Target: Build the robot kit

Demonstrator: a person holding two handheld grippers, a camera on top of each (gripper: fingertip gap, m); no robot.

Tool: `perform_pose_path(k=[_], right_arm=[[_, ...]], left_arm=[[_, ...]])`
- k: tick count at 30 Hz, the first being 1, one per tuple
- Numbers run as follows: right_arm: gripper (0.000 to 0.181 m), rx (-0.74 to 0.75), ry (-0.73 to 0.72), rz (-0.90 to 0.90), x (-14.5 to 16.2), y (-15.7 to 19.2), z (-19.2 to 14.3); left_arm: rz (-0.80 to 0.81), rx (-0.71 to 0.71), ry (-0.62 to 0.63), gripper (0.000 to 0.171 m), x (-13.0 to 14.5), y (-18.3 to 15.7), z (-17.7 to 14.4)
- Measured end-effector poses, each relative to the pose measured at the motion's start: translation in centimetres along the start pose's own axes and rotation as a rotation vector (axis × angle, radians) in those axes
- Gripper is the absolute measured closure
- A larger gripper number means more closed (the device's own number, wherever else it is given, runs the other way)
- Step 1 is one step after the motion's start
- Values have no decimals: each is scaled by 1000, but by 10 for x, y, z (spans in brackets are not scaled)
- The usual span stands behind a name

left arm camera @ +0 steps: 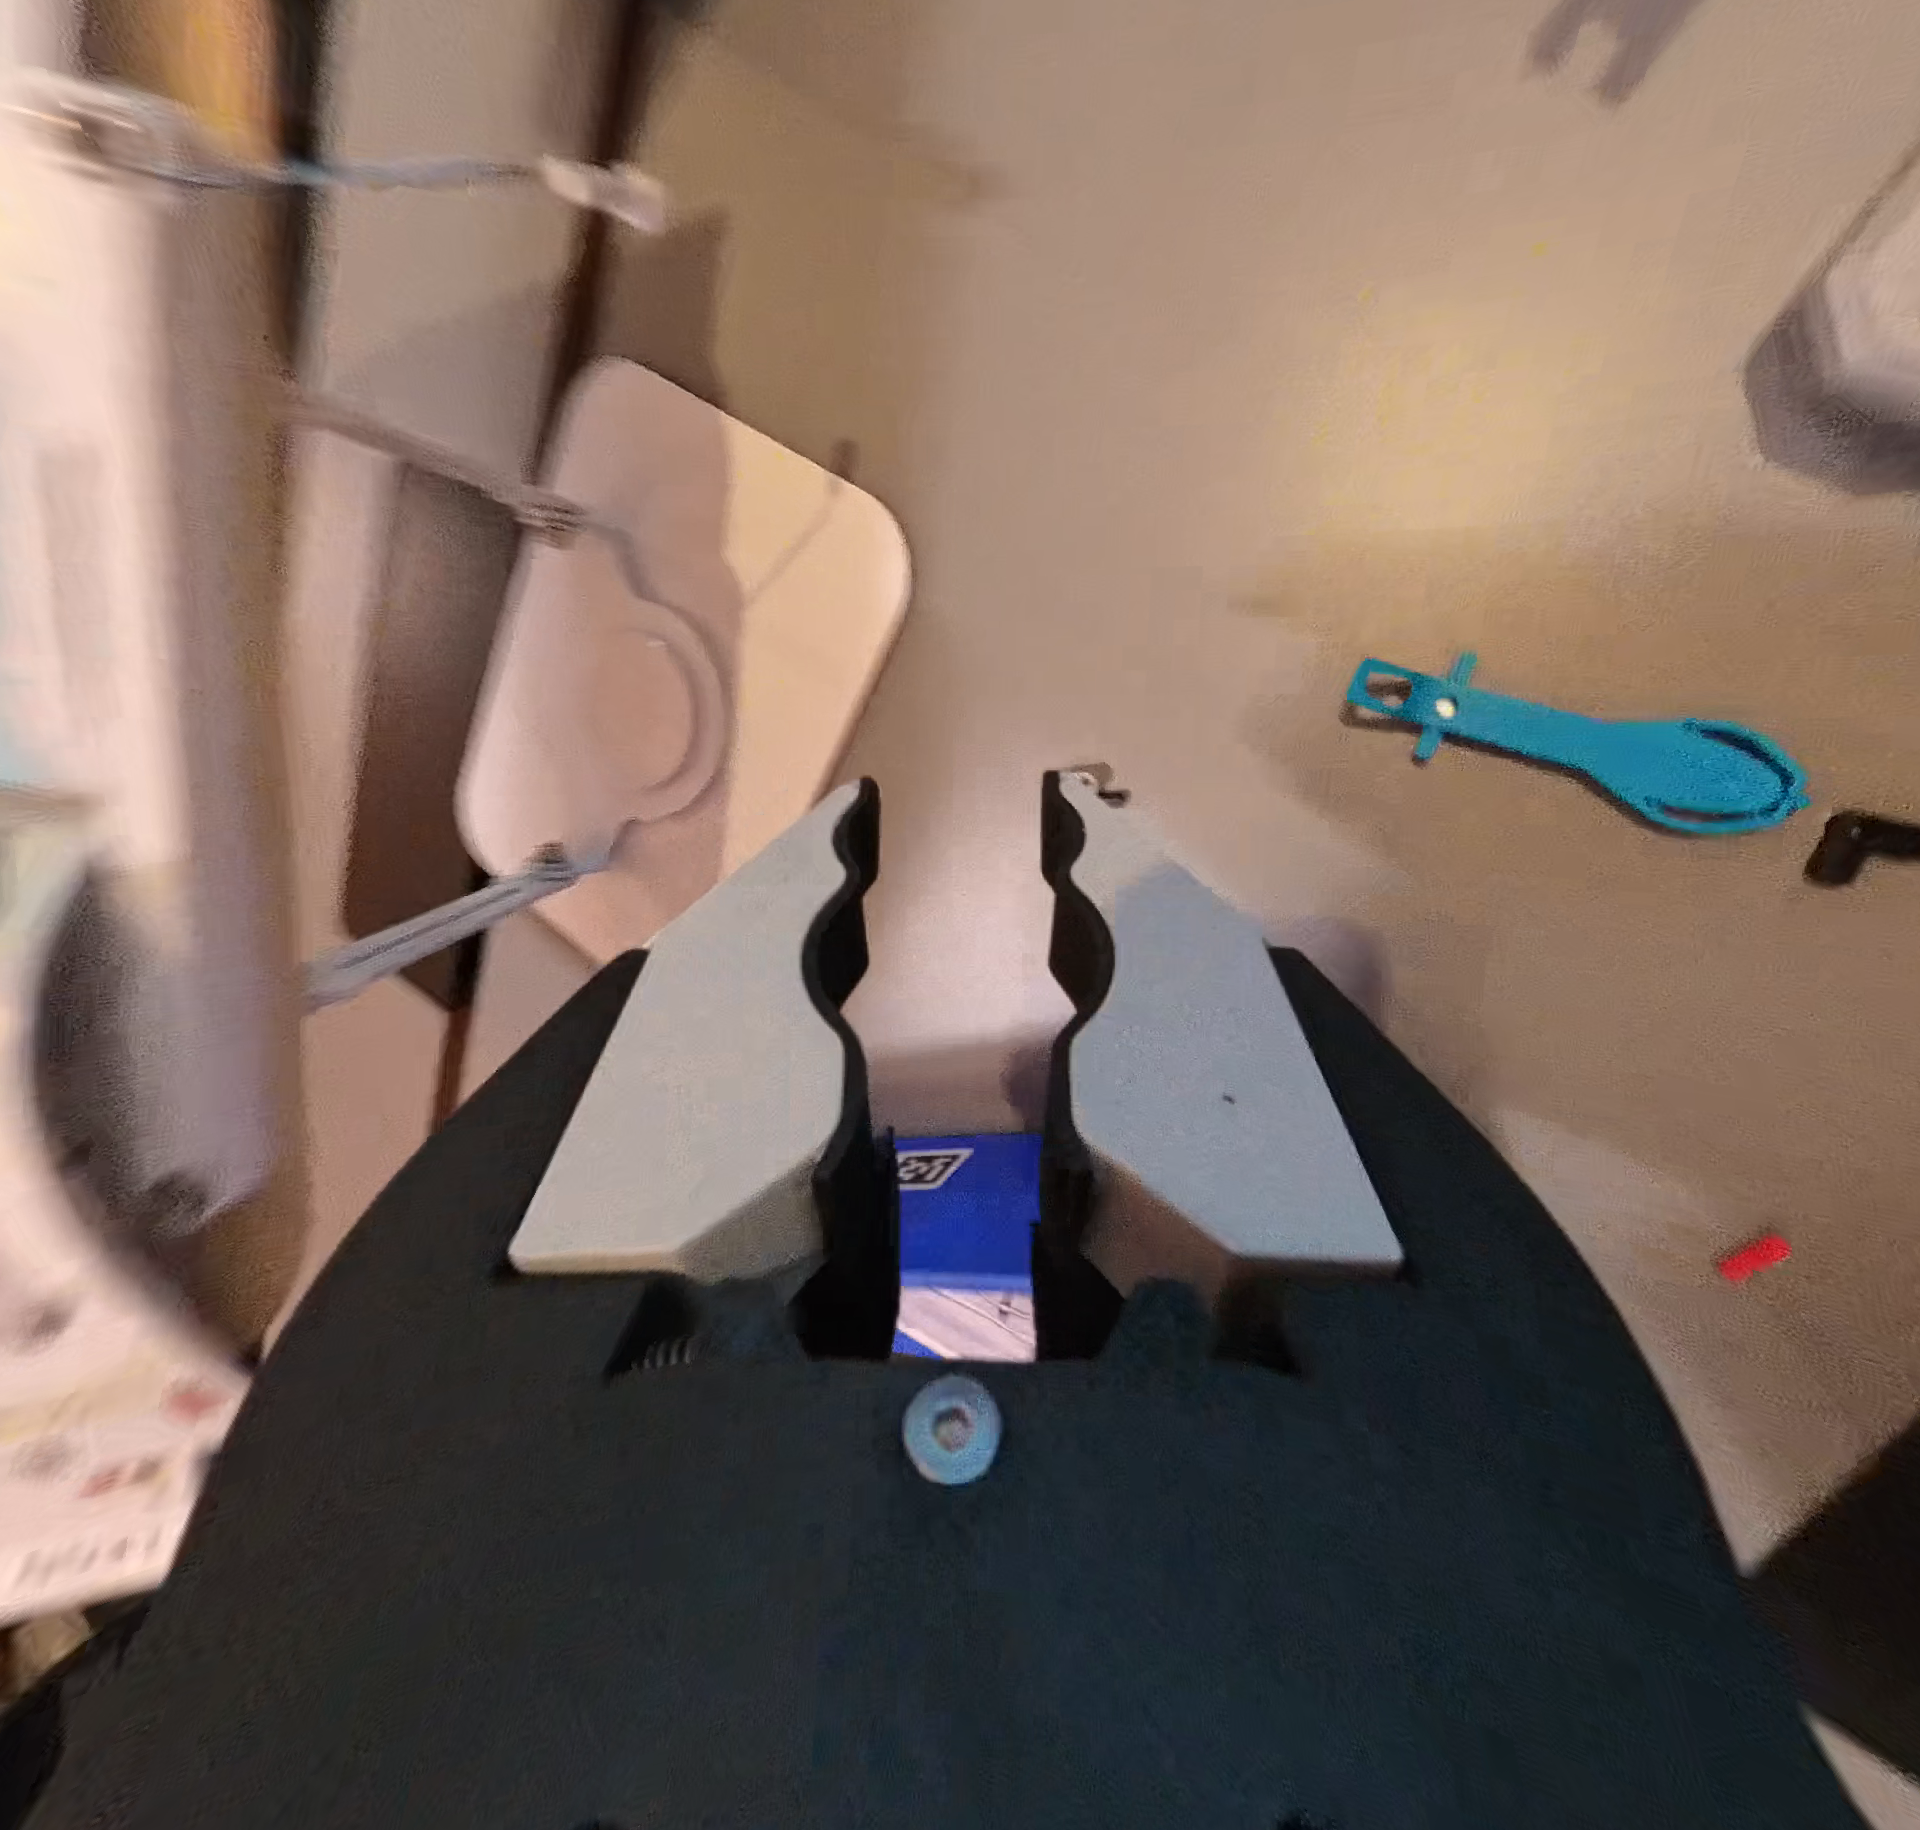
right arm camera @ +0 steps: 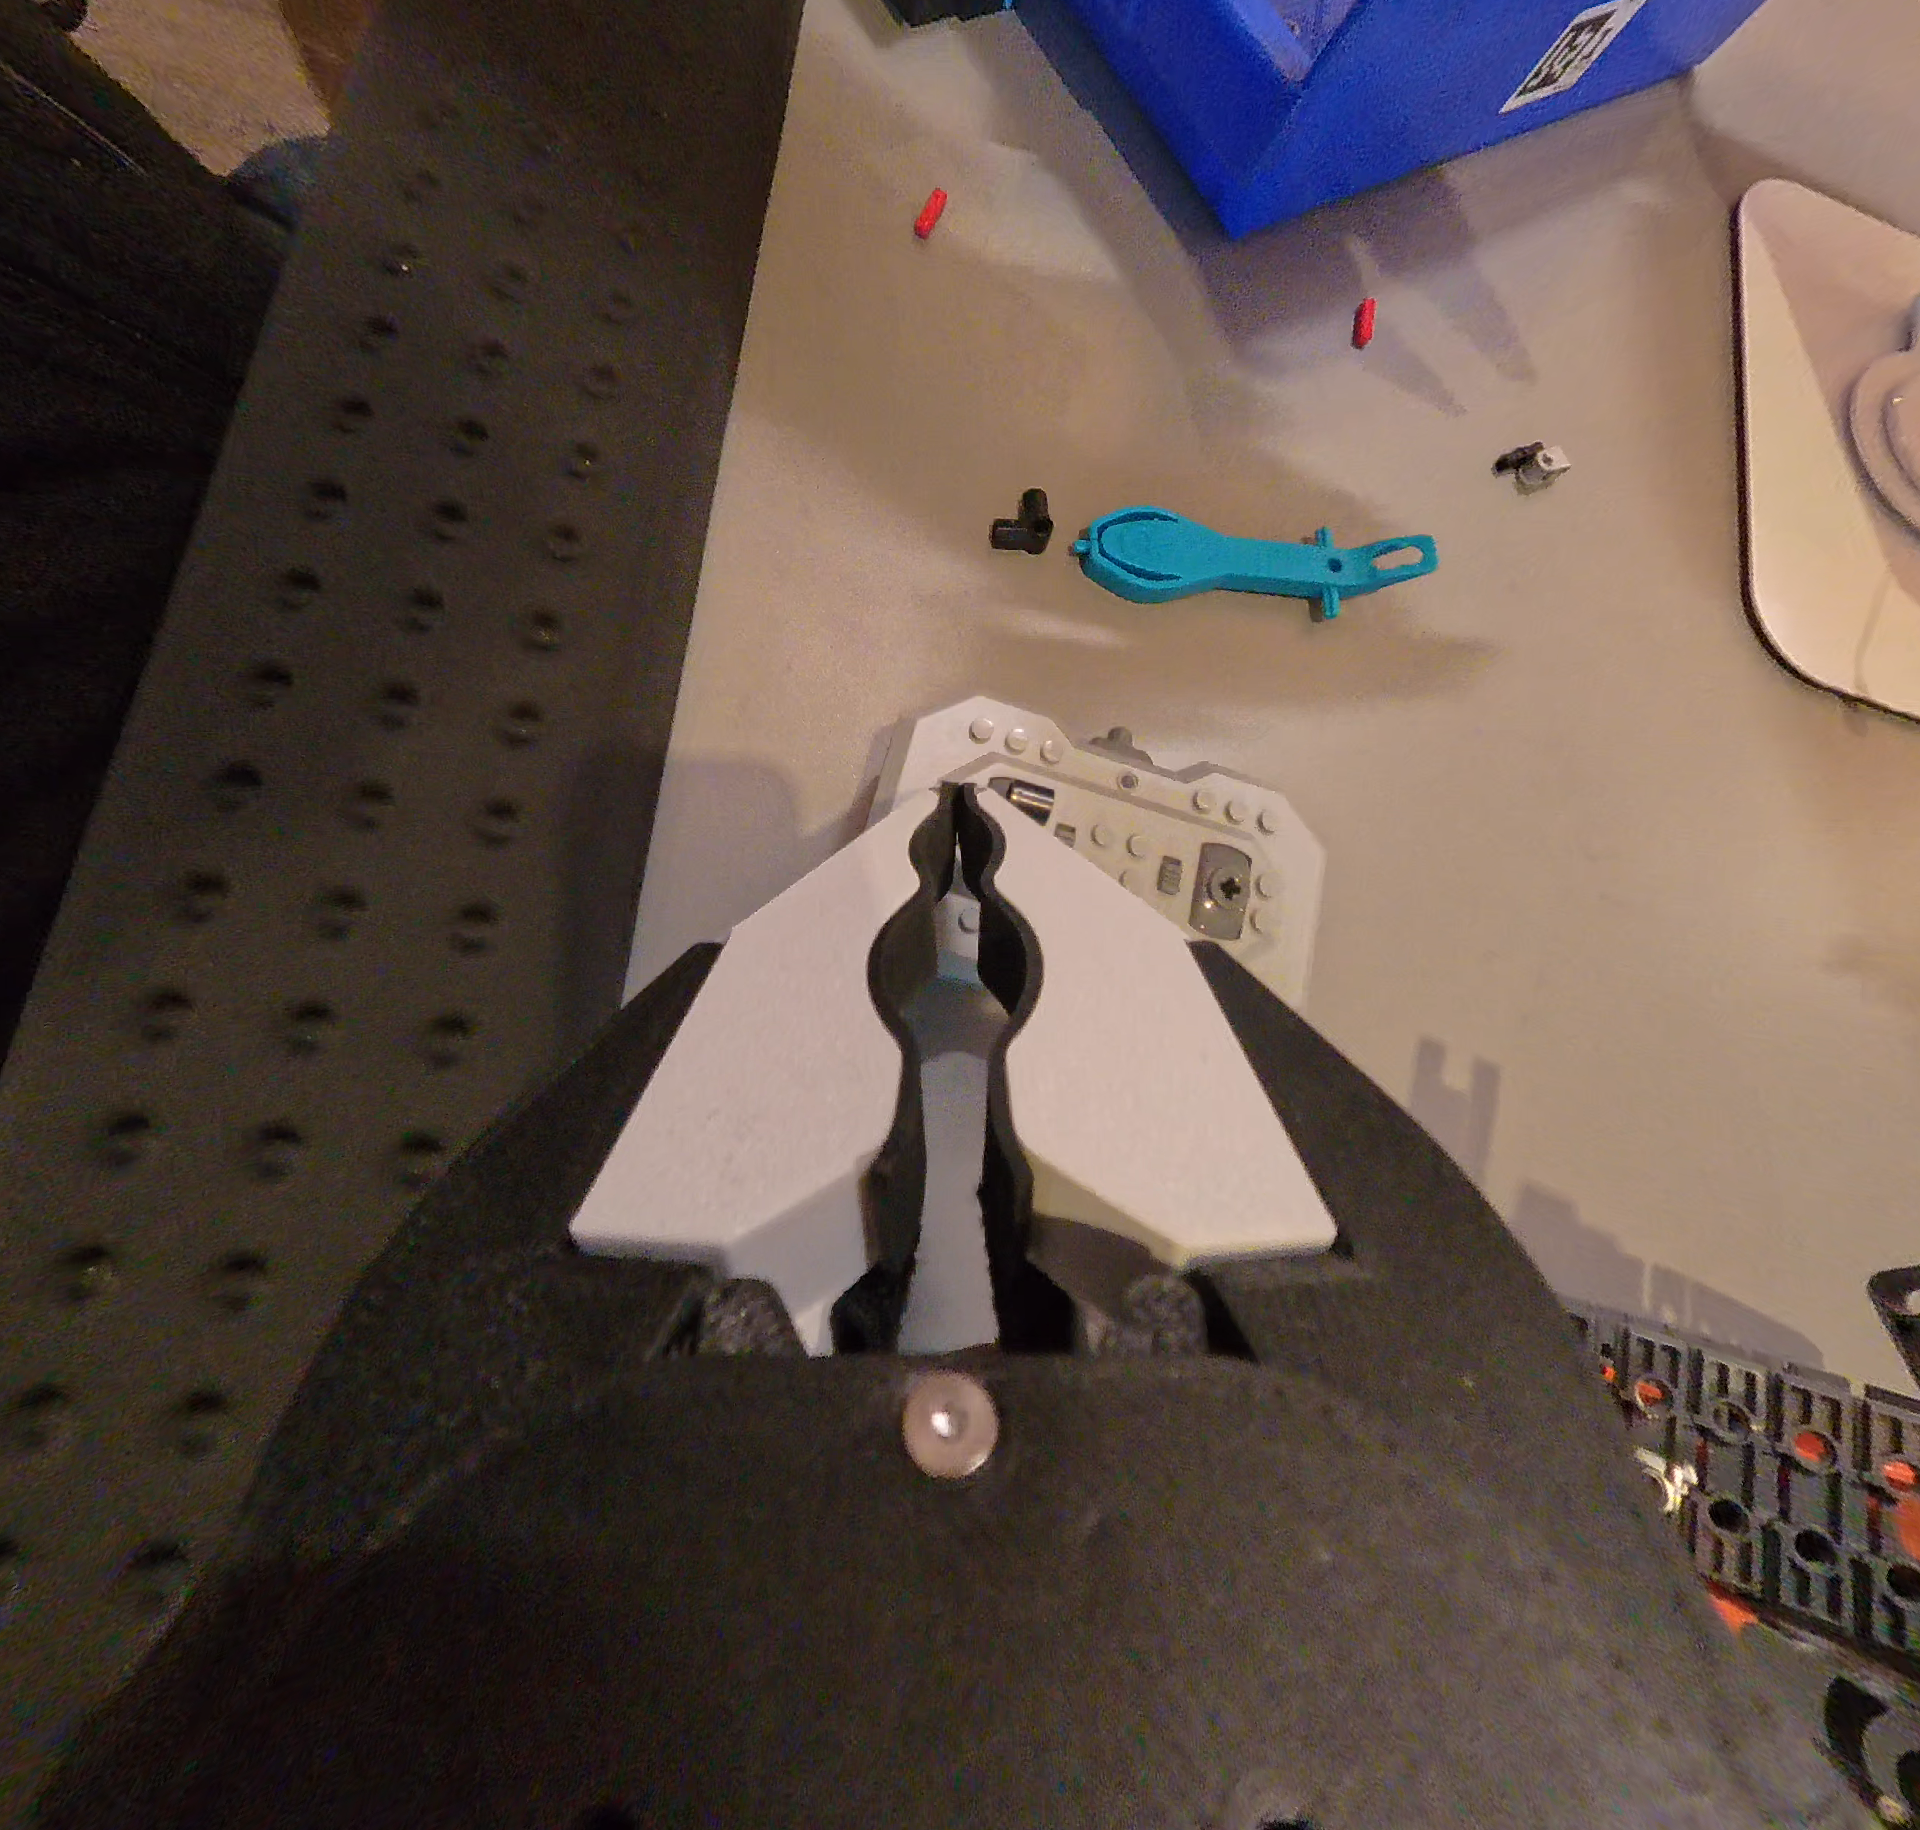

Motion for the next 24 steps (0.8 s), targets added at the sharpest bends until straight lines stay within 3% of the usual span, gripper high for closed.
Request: perform_pose_path(k=[4,7,15,18,24], right_arm=[[181,-8,-2,0,1,1,1],[181,-15,-5,3,2,1,1],[181,-33,-4,8,4,3,3],[181,-34,-2,12,5,2,3],[181,-33,2,17,7,1,4]], left_arm=[[87,216,187,141,19,-21,49],[99,278,249,140,27,-26,71],[51,369,316,148,40,-30,87],[24,392,320,157,45,-31,91],[25,380,287,158,44,-28,90]])
Point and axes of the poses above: each gripper's, where its closed fingertips meet, z out along the fingers, x out of its underside, y = z × x across the jaws, the point moved 1 cm from there along -z, back along the fingers, and after that the axes turned 1 degree about -z, right-handed, at the moved point
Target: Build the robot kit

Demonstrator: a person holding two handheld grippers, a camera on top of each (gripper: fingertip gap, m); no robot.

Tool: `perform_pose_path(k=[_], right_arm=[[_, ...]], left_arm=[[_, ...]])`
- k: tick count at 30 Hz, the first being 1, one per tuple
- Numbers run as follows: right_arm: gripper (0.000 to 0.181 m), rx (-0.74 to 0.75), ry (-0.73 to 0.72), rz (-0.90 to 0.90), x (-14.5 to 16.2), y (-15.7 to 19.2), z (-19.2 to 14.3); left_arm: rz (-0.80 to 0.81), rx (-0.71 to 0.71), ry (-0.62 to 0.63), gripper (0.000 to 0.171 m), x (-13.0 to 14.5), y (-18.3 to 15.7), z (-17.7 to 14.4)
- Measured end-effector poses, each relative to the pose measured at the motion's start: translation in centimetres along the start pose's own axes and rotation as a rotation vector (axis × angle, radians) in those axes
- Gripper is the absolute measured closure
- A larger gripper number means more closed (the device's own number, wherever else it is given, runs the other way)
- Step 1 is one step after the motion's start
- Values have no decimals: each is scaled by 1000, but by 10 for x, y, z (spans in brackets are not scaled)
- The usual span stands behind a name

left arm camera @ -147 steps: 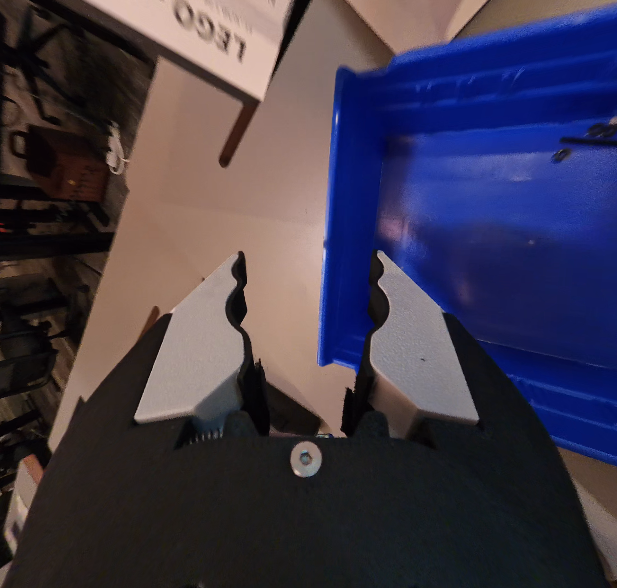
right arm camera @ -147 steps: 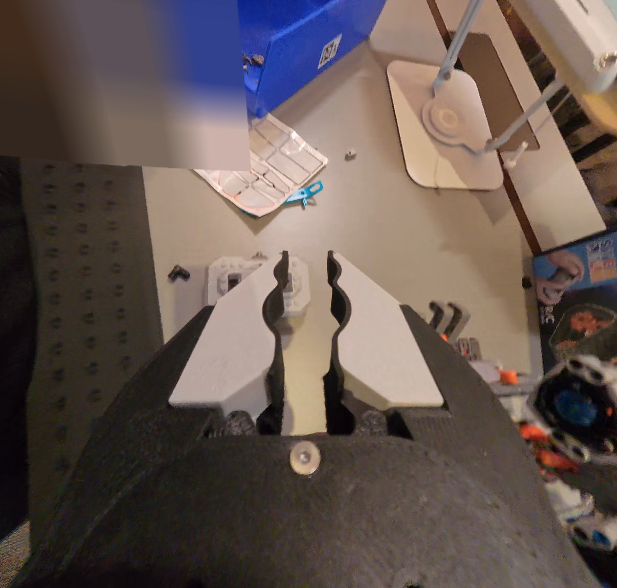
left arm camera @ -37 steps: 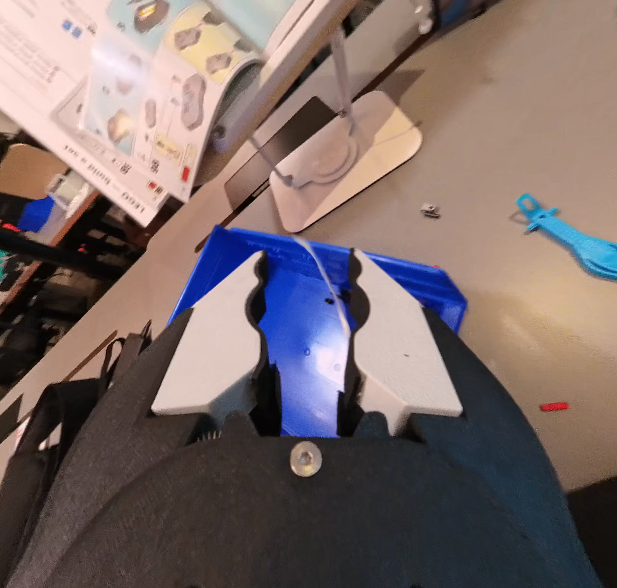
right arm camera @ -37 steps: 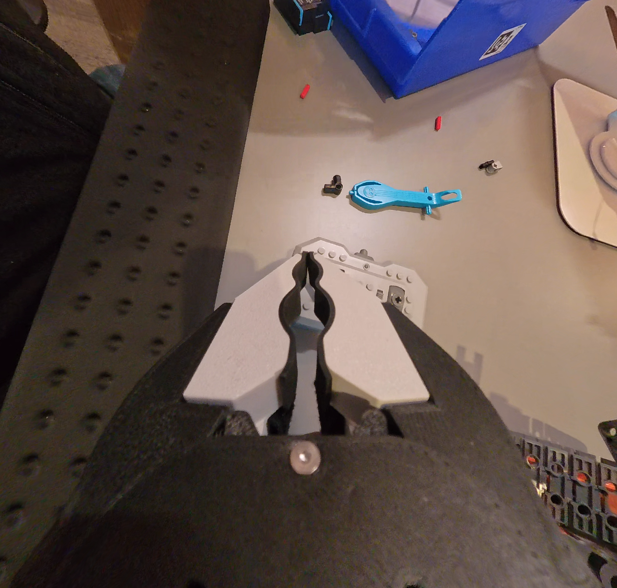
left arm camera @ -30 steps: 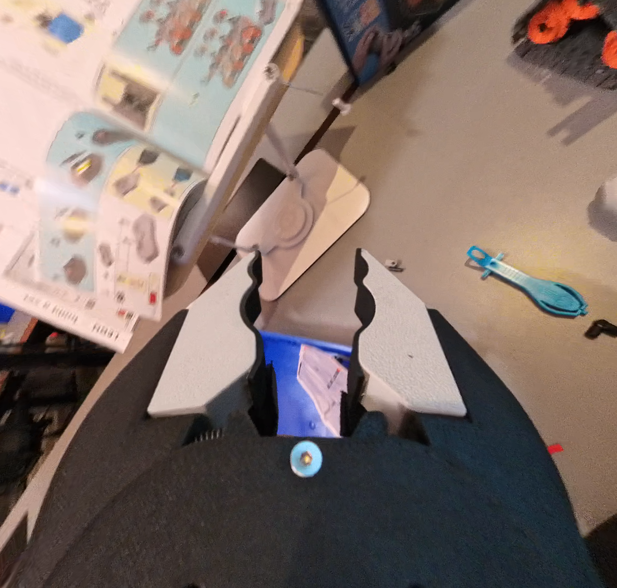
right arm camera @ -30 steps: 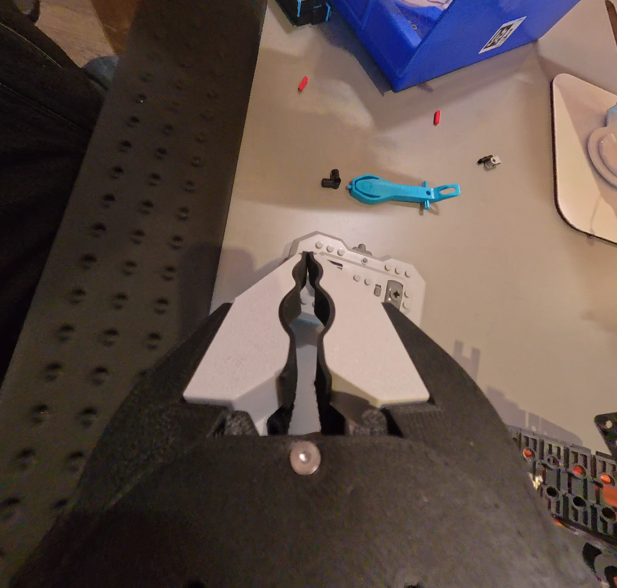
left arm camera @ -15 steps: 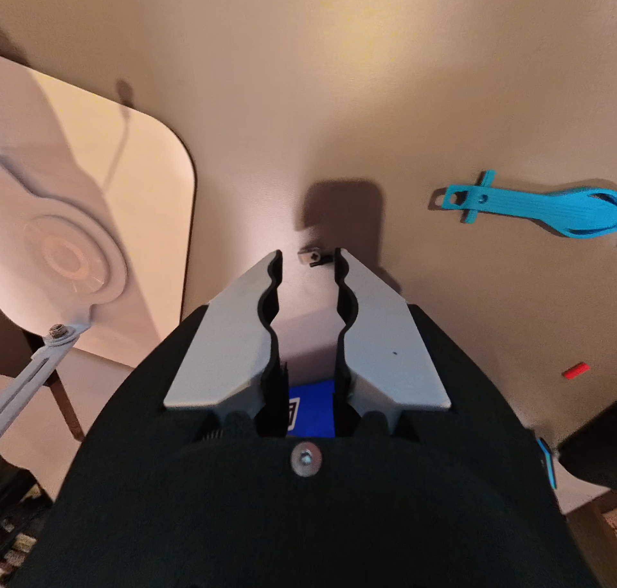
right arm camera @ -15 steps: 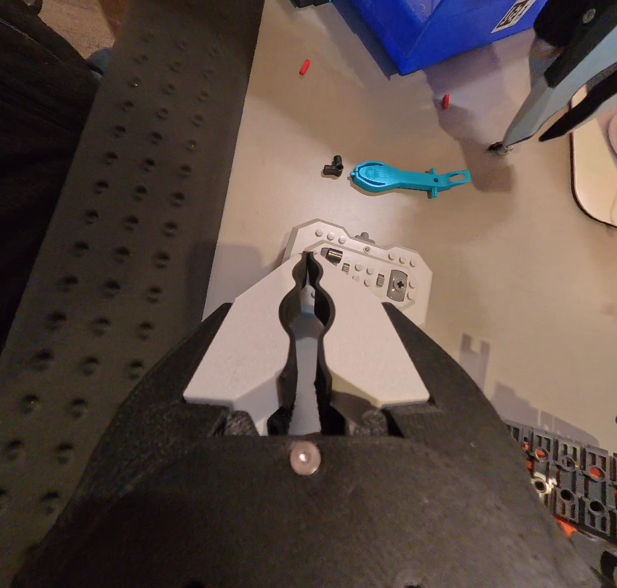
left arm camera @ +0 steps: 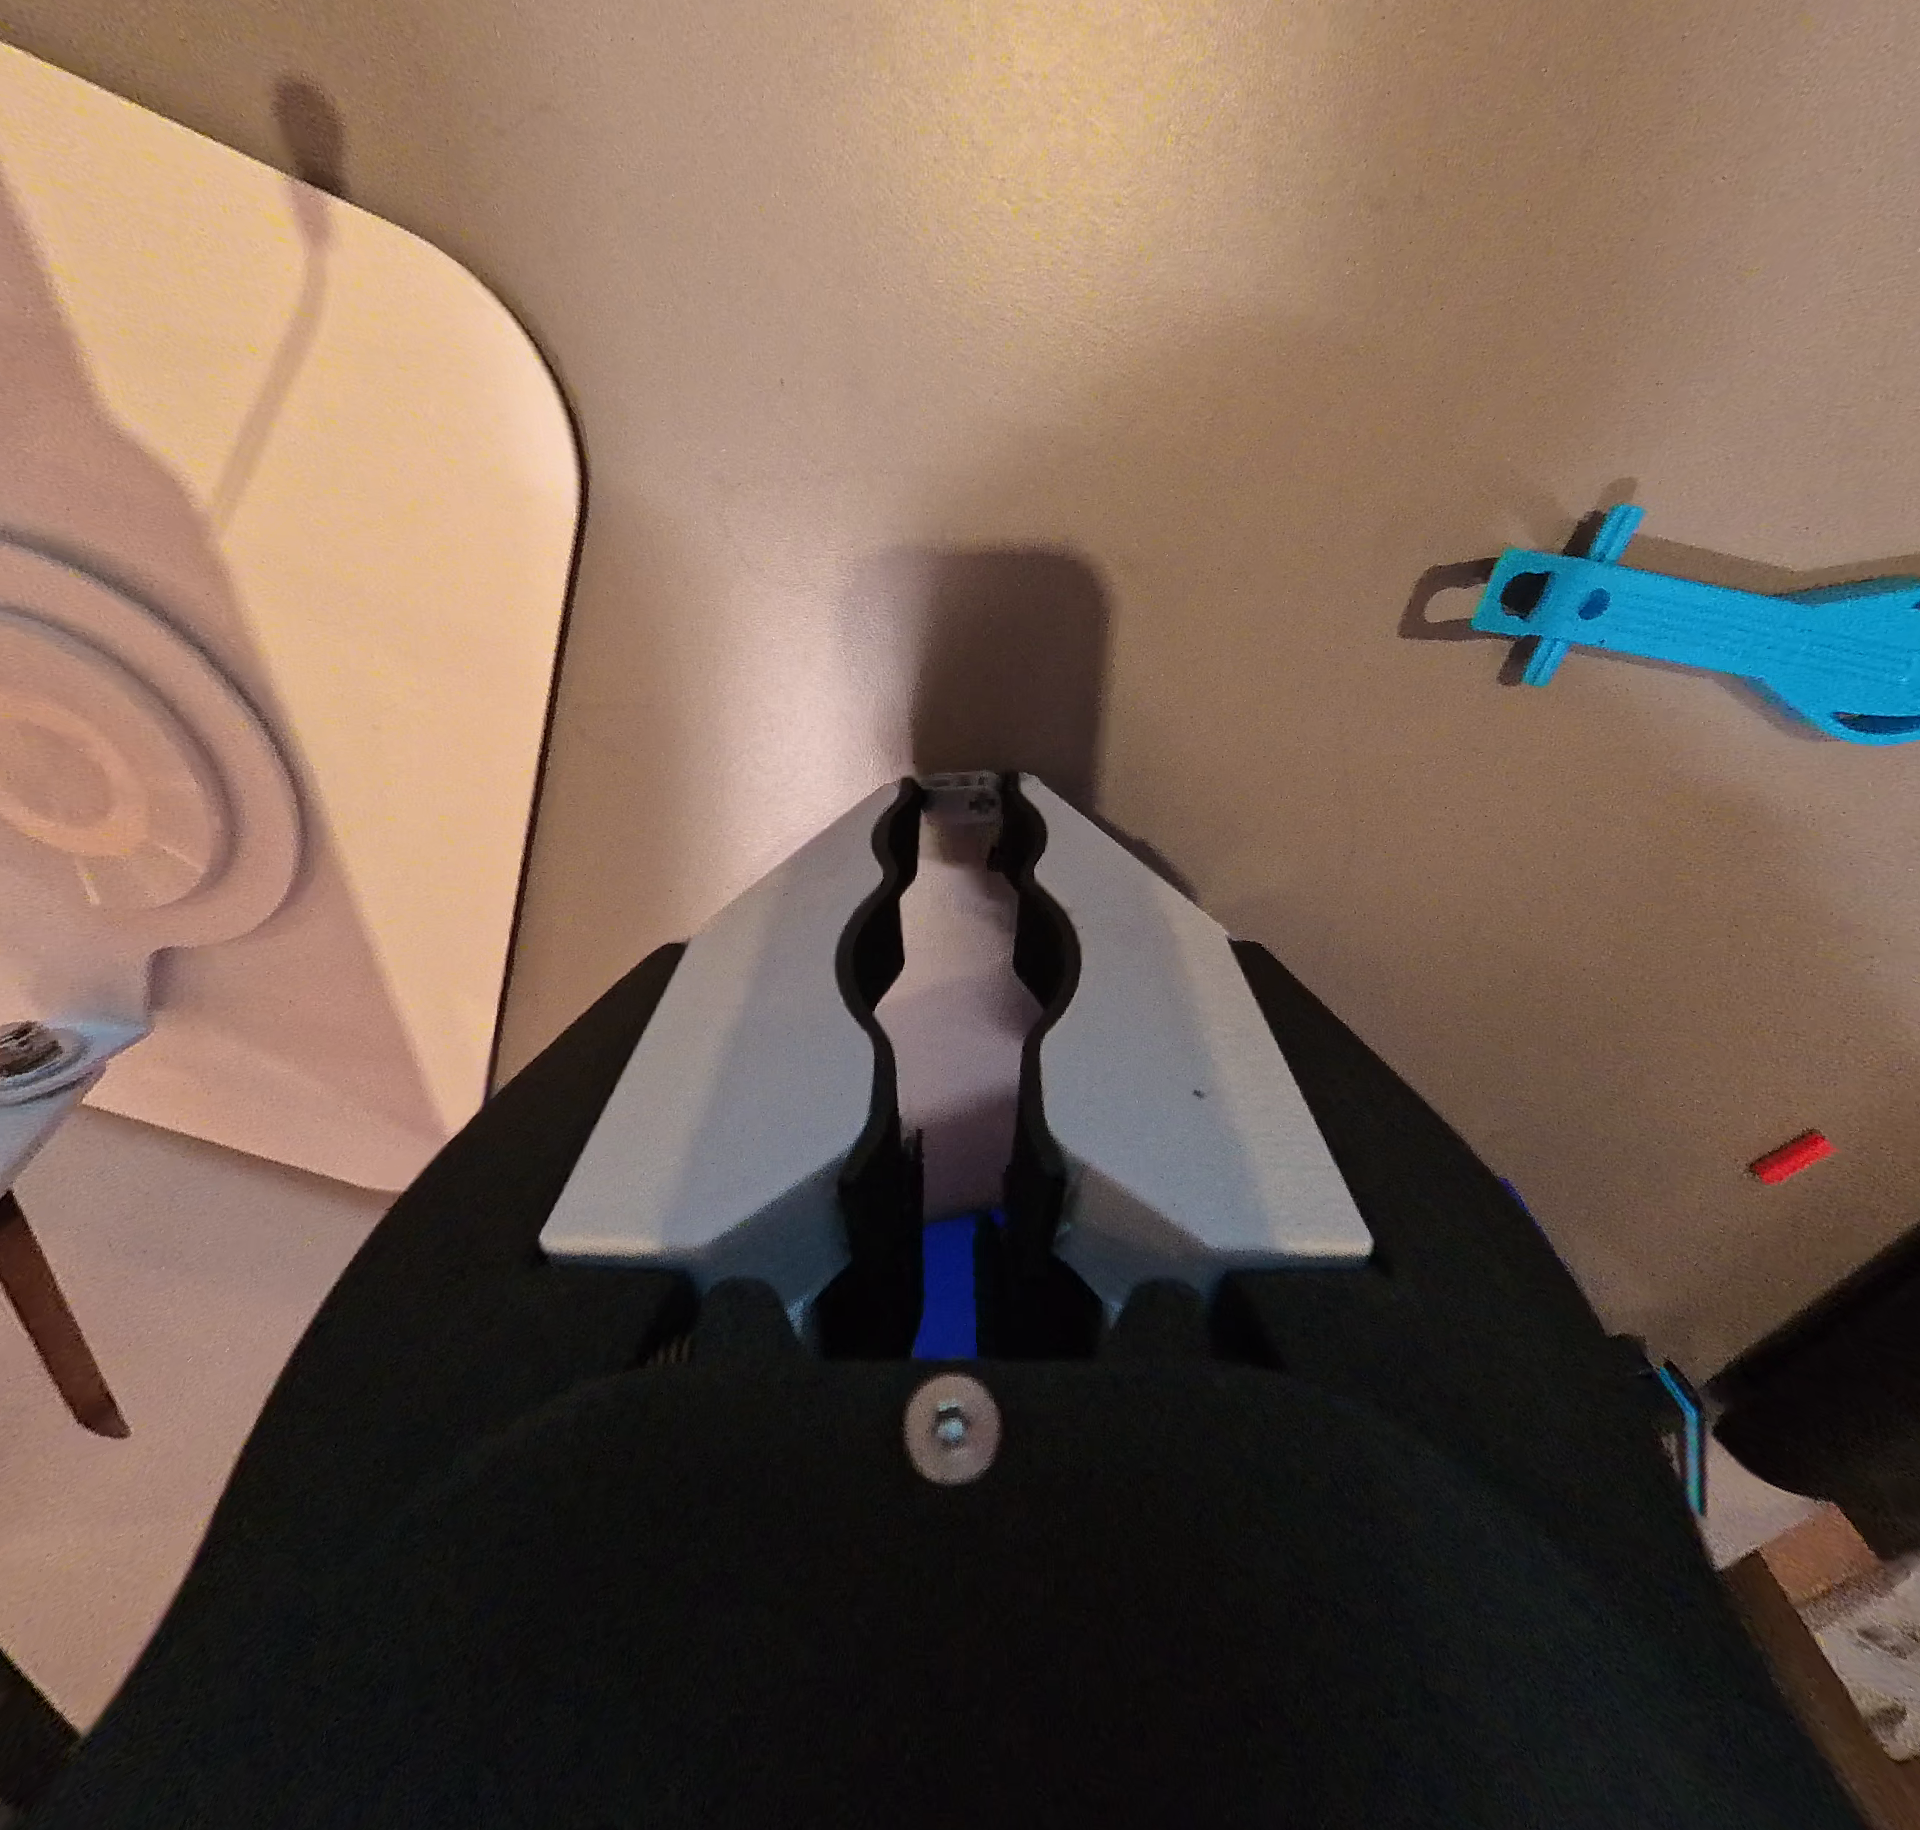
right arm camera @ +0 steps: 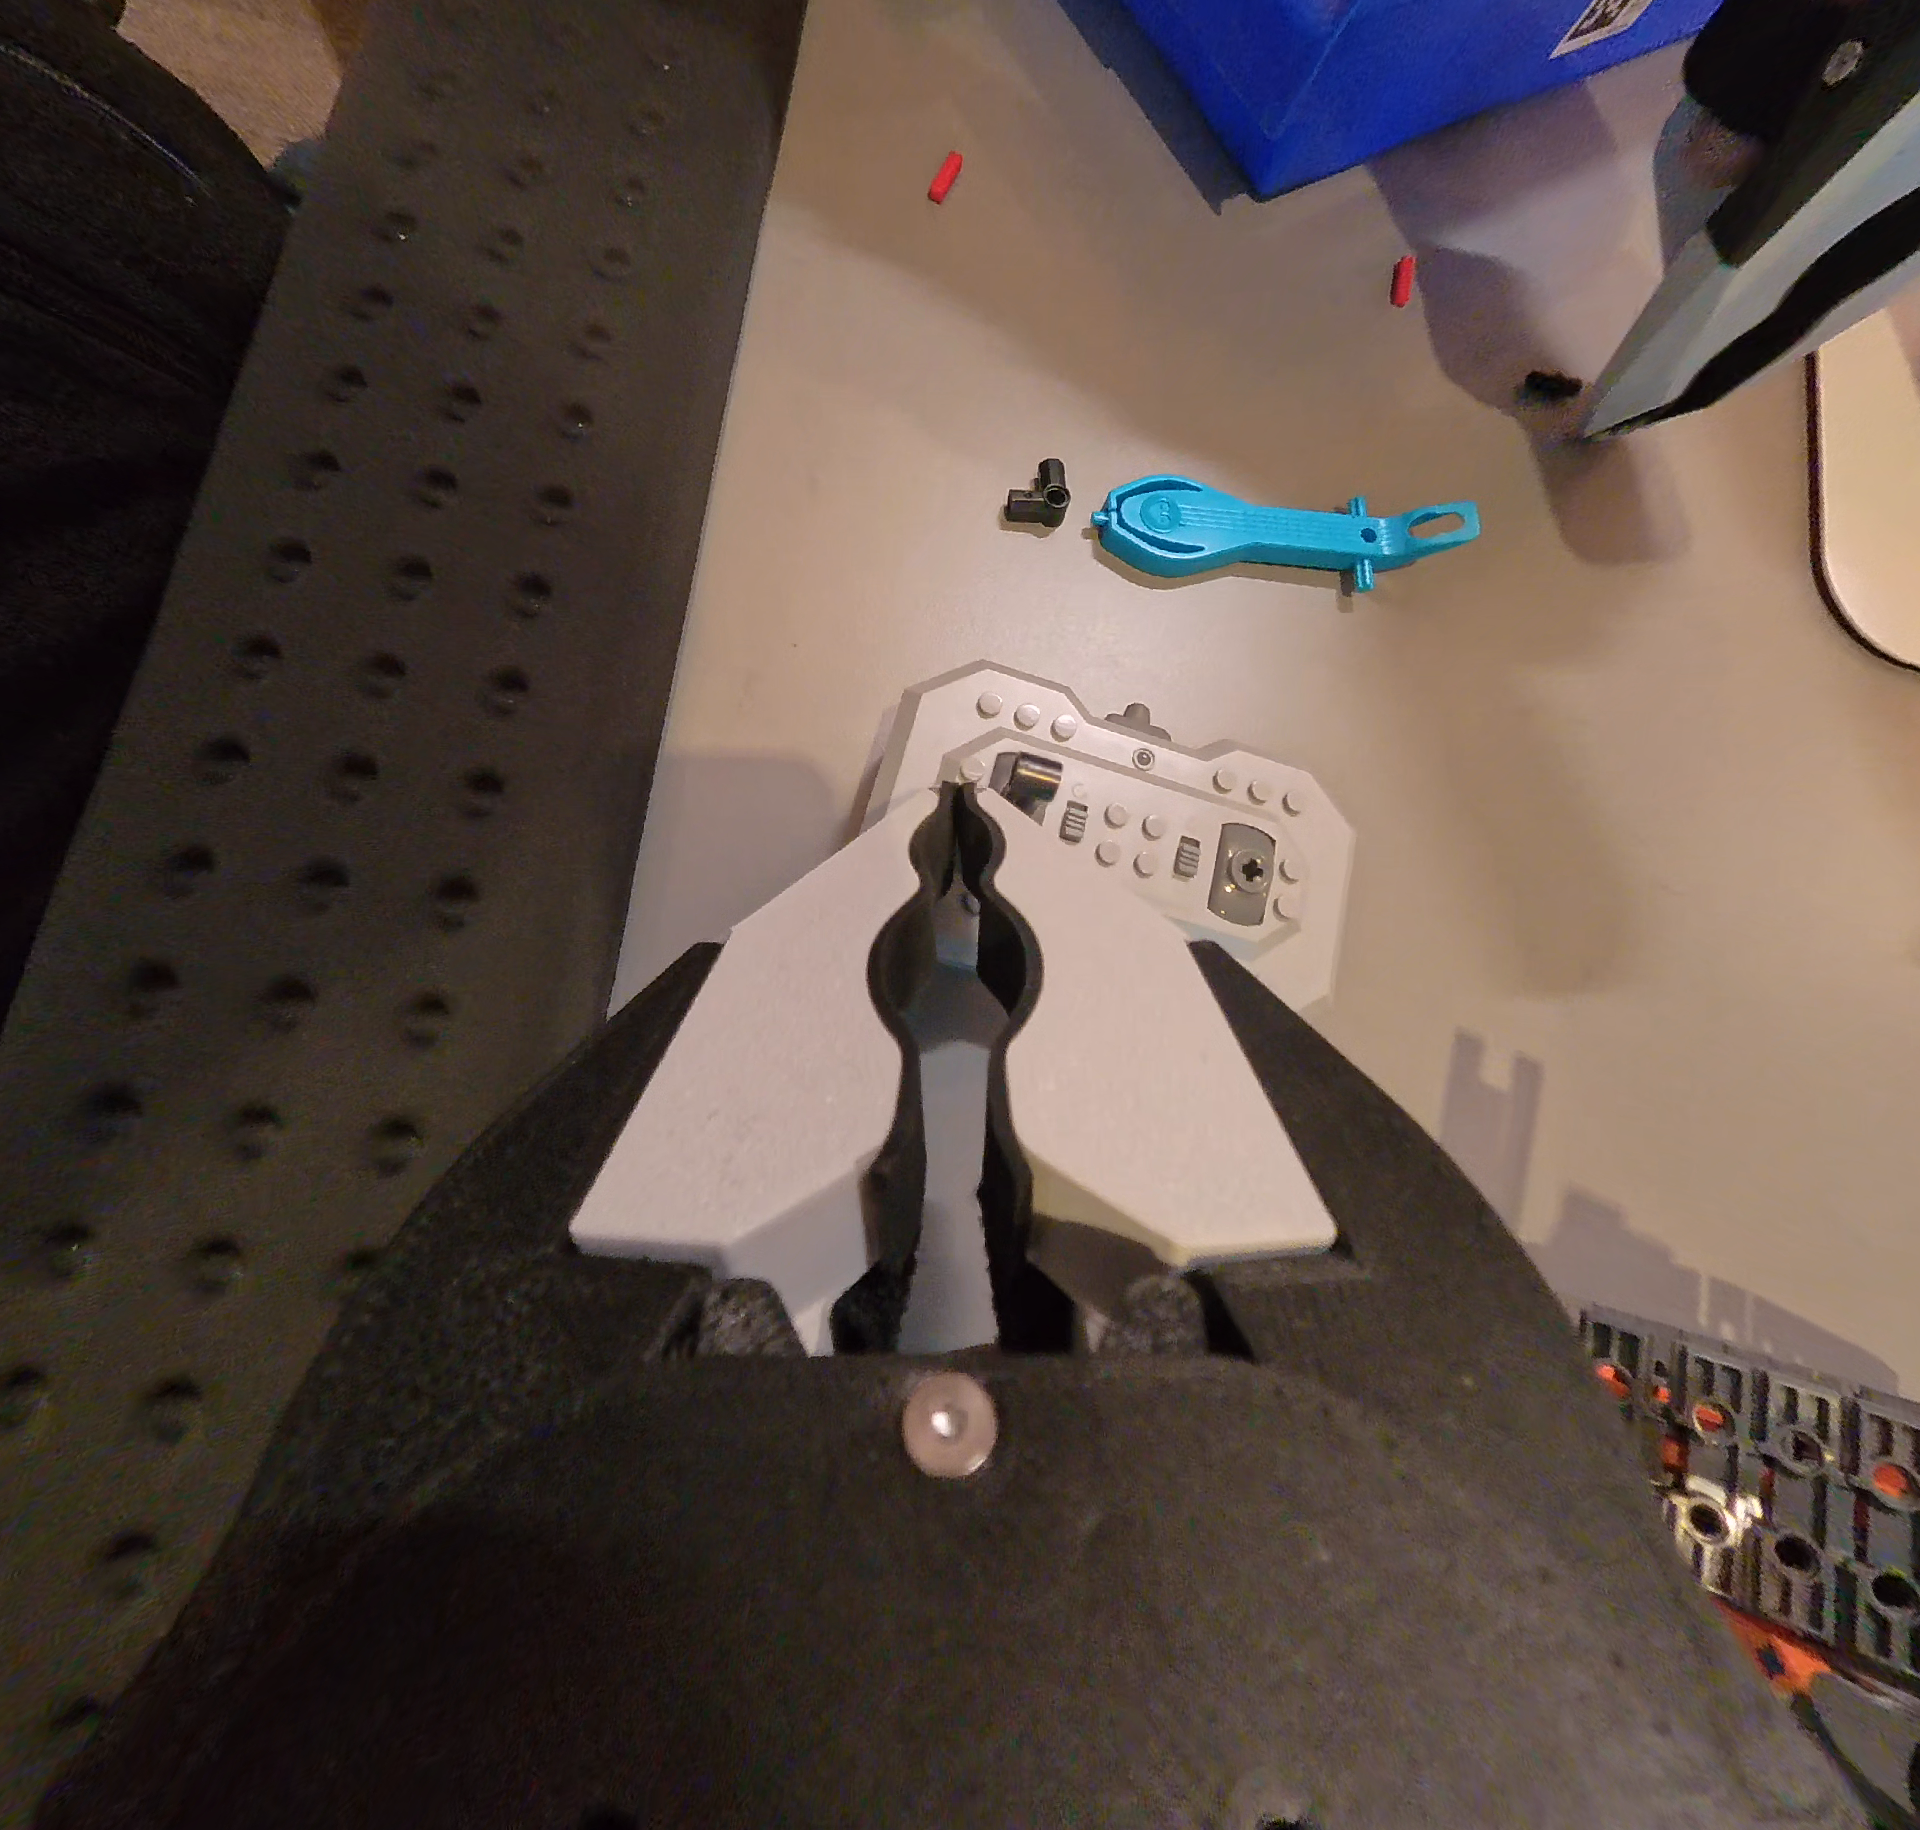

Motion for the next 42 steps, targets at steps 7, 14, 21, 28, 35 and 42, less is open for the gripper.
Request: perform_pose_path(k=[7,14,21,28,35,42], right_arm=[[181,-2,-4,1,0,0,-1],[181,-4,-8,-2,-2,1,-1],[181,-7,-4,1,-2,2,1],[181,-8,-11,13,-1,0,1],[181,-6,-12,13,0,-1,0],[181,-6,-7,4,1,0,-1]], left_arm=[[-46,-71,-174,158,0,4,-70],[-132,-156,-183,158,73,-10,-134],[-280,-112,-79,123,144,-14,-96],[-238,-199,-216,131,112,2,-128],[20,-137,-88,143,28,-1,-90],[75,-5,150,142,4,-10,-23]])
Point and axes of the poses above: each gripper's, where its closed fingertips meet, z out along the fingers, x out of its underside, y = z × x across the jaws, the point moved 1 cm from there along -z, back along the fingers, and after that the axes turned 1 degree about -z, right-handed, at the moved point
